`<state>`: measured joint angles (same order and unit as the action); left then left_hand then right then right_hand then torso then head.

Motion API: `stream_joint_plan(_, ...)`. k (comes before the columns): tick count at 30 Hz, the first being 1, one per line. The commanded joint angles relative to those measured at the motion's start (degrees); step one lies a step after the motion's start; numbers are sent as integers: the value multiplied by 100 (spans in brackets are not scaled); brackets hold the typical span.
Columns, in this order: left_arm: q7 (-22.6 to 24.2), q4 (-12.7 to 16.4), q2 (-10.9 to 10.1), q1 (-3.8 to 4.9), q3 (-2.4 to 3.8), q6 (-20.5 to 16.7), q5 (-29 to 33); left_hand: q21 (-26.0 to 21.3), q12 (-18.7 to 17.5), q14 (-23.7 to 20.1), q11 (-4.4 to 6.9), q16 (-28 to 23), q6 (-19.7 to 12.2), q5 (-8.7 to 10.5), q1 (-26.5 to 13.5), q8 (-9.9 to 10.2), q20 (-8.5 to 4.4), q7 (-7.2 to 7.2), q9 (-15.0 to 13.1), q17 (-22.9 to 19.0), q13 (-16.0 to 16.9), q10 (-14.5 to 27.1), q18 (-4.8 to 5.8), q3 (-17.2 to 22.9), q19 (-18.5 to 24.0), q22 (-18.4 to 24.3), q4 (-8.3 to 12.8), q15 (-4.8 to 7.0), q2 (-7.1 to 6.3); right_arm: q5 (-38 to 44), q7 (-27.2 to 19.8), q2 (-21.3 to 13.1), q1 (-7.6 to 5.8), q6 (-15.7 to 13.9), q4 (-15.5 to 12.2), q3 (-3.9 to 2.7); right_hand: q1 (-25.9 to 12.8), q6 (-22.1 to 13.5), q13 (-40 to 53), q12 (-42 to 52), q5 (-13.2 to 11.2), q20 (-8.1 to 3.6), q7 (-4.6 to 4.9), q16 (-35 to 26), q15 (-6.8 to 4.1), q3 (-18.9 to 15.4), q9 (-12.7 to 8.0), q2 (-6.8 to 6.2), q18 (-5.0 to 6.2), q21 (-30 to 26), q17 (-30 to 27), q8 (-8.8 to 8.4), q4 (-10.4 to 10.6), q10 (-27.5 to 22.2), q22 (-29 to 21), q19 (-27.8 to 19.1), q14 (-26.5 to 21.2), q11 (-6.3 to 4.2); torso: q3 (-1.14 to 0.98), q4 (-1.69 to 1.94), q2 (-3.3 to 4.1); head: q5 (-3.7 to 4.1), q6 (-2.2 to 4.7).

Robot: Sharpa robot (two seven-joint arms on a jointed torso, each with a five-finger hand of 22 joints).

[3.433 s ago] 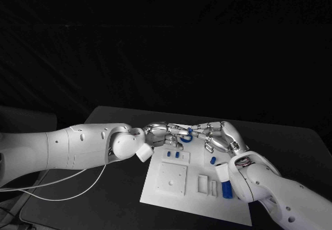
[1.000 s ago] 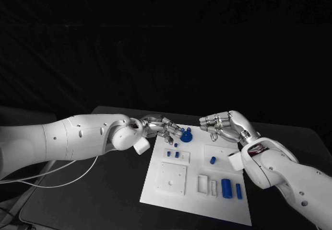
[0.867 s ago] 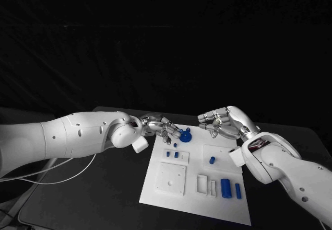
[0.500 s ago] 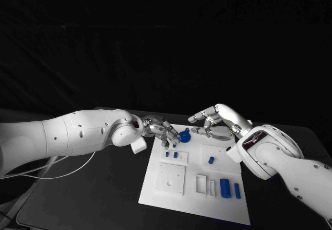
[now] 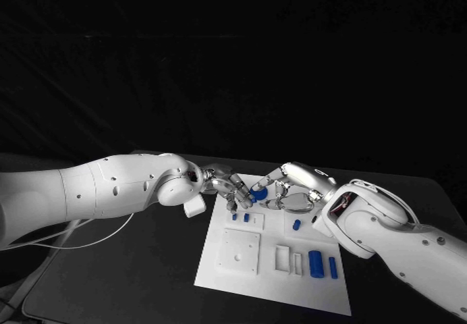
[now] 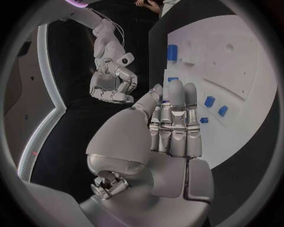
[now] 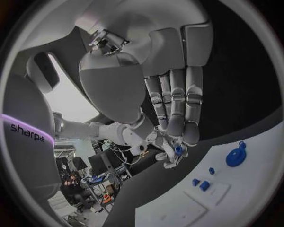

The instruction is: Assemble the parts on the task board

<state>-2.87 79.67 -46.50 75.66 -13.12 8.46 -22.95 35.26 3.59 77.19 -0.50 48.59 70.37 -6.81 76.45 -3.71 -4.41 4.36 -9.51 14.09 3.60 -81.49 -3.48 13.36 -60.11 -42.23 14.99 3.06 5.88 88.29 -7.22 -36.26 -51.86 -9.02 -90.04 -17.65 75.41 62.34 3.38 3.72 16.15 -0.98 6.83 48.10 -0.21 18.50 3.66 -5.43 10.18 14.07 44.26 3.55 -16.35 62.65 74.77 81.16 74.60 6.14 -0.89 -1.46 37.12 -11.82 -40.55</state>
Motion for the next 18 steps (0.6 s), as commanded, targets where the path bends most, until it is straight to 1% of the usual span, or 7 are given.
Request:
stream_joint_plan(1, 13, 28, 7, 14, 5, 88, -65, 20, -9, 21, -2, 17, 35, 35, 53, -14, -7, -6, -248, -8, 4, 6, -32, 16, -30, -6, -15, 36, -5, 317, 107, 17, -8, 242, 9, 24, 39, 4, -6, -26, -29, 1, -10, 44, 33, -25, -6, -3, 46, -38, -13, 1, 1, 1, 15, 45, -19, -3, -6, -1, 4, 1, -12)
stream_joint_plan(5, 27, 37, 5, 14, 5, 101, -20, 20, -9, 21, -2, 17, 35, 35, 53, -14, -7, -6, -248, -8, 4, 6, -32, 16, -30, -6, -15, 36, -5, 386, 139, 38, -12, 160, 32, 55, 13, 17, -6, -27, -36, -3, -16, 77, 28, 22, -6, -14, 46, -85, -30, 0, -1, 65, 53, 80, -22, -16, -8, -3, 0, 0, -18)
stream_joint_plan(9, 37, 54, 5, 14, 5, 132, 61, 7, -9, 26, -1, 12, 40, 41, 54, -14, -8, -7, -252, -11, 4, -1, -32, 22, -38, -7, -24, 38, -13, 505, 269, 70, -13, -150, 61, 77, -18, 30, -5, -26, -73, -21, -17, 96, 2, 97, -6, -16, 46, -110, -46, 0, -1, 173, 62, 139, 18, -54, -12, 2, 0, 7, -25)
stream_joint_plan(10, 40, 61, 5, 14, 5, 143, 86, 7, -9, 26, -1, 12, 40, 41, 54, -14, -8, -7, -252, -11, 4, -1, -32, 22, -38, -7, -24, 38, -13, 534, 303, 78, -12, -232, 69, 81, 6, 56, -6, -23, -242, -38, 5, 113, -9, 186, -5, -19, 46, -114, -53, 2, -9, 243, 67, 185, 65, -65, -13, 2, 1, 6, -23)
stream_joint_plan(11, 42, 67, 5, 14, 5, 153, 113, 7, -9, 26, -1, 12, 40, 41, 54, -14, -8, -7, -252, -11, 4, -1, -32, 22, -38, -7, -24, 38, -13, 559, 332, 85, -12, -298, 75, 84, -35, 75, -5, -25, -261, -46, -3, 108, -33, 281, -6, -59, 47, -125, -68, -1, 2, 261, 69, 208, 86, -82, -13, 2, 1, 6, -23)
stream_joint_plan(13, 47, 76, 5, 13, 5, 175, 174, 2, -9, 25, 1, 11, 42, 59, 56, -14, -8, -8, -254, -11, 4, -4, -30, 26, -40, -11, -26, 38, -16, 597, 377, 95, -10, -387, 83, 92, -52, 78, -6, -29, -290, -60, 1, 107, -36, 385, -4, -91, 36, -142, -83, 1, 1, 314, 74, 244, 117, -93, -12, 0, 2, 8, -23)
stream_joint_plan(18, 54, 82, 6, 13, 5, 226, 348, -5, -9, 19, 2, 4, 45, 85, 58, -14, -7, -9, -256, -14, 4, -12, -27, 26, -36, -14, -28, 37, -16, 638, 413, 120, -2, -478, 99, 115, -69, 115, -4, -26, -340, -77, 4, 110, -50, 461, -3, -95, 25, -162, -92, 2, 3, 386, 82, 281, 148, -111, -10, -4, 0, 9, -21)
